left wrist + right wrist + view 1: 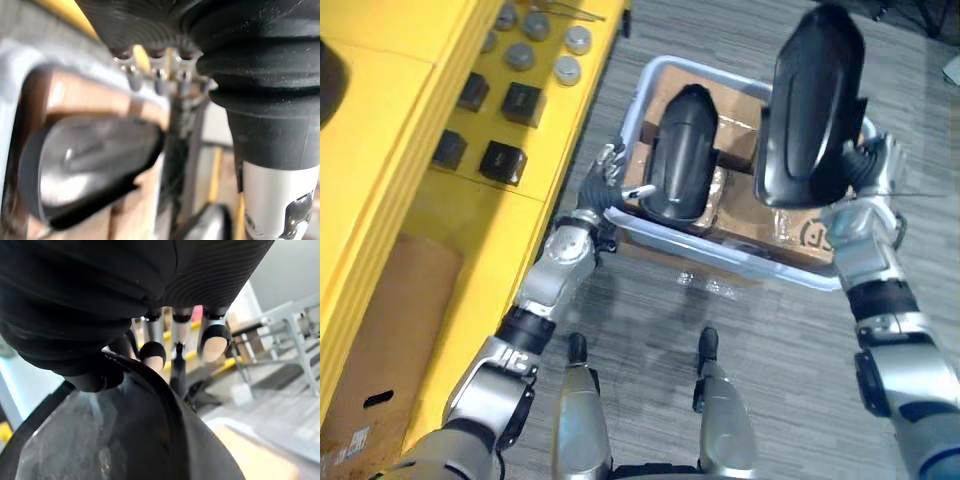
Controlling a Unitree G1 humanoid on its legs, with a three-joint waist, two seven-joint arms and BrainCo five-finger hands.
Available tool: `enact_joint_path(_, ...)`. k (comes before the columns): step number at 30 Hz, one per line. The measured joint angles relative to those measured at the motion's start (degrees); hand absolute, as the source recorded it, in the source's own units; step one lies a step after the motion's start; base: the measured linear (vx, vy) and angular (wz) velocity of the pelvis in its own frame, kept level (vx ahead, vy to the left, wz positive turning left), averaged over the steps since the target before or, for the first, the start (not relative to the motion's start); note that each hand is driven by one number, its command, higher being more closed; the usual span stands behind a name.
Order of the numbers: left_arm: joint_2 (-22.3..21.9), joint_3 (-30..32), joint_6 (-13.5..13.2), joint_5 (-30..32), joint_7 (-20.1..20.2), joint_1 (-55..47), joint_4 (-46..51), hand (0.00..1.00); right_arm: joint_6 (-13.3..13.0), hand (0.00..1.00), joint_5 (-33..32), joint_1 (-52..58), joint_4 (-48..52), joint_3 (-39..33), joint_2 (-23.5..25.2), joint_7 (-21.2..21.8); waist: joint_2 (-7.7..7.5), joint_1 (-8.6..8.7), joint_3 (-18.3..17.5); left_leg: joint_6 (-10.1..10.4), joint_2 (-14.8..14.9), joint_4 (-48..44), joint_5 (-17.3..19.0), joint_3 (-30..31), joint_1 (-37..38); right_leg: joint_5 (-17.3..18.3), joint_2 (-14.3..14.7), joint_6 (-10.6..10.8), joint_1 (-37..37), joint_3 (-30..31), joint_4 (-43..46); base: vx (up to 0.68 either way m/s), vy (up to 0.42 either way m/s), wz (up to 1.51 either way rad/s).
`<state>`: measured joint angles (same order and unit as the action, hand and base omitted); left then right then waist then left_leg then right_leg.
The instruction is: Walk over and take plastic housings, then place them on the shelf
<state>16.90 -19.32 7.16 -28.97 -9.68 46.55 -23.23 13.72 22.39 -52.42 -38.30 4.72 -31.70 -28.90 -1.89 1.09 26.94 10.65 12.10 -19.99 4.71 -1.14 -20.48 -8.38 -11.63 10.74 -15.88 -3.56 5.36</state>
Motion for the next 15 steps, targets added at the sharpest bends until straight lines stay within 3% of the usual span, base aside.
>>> enact_joint_path(2,0.14,-0.07,1.13,-1.09,-0.22,2.97,-4.12,0.0,-1.13,1.0,1.4,-1.39,1.79,0.74,0.0,-0.24,-0.02,0.47,0.01,0.12,0.59,0.06,0.08,-1.02,0.14,-0.15,0.49,-0.12,-0.74,0.94,0.0,0.01,-0.012,-0.24)
enact_joint_path(4,0.61,-0.01,1.38,-3.66,-0.42,6.06,-8.22,0.0,-3.97,1.0,1.6,-2.26,4.37,1.94,0.0,-0.8,-0.02,1.86,0.01,0.13,0.7,0.35,0.07,-1.56,0.39,-0.2,0.65,-0.13,-1.11,1.59,0.0,0.02,-0.009,-0.13)
enact_joint_path(9,0.68,-0.28,2.07,-8.8,-0.63,11.03,-10.68,0.0,-7.97,1.0,3.72,-2.55,8.71,2.36,-0.03,-1.49,-0.01,3.33,0.01,0.13,0.76,0.49,0.08,-2.5,1.04,-0.36,0.68,-0.1,-1.24,2.5,0.0,0.01,0.008,-0.09)
enact_joint_path(15,0.03,-2.2,4.09,-24.14,0.97,13.72,-10.78,0.0,-12.02,1.0,4.86,-2.78,10.99,4.95,1.08,-1.64,-0.01,4.44,0.01,0.21,0.78,1.45,0.13,-4.39,3.3,-0.6,0.72,0.02,-0.81,4.27,-0.06,-0.01,0.013,-0.14)
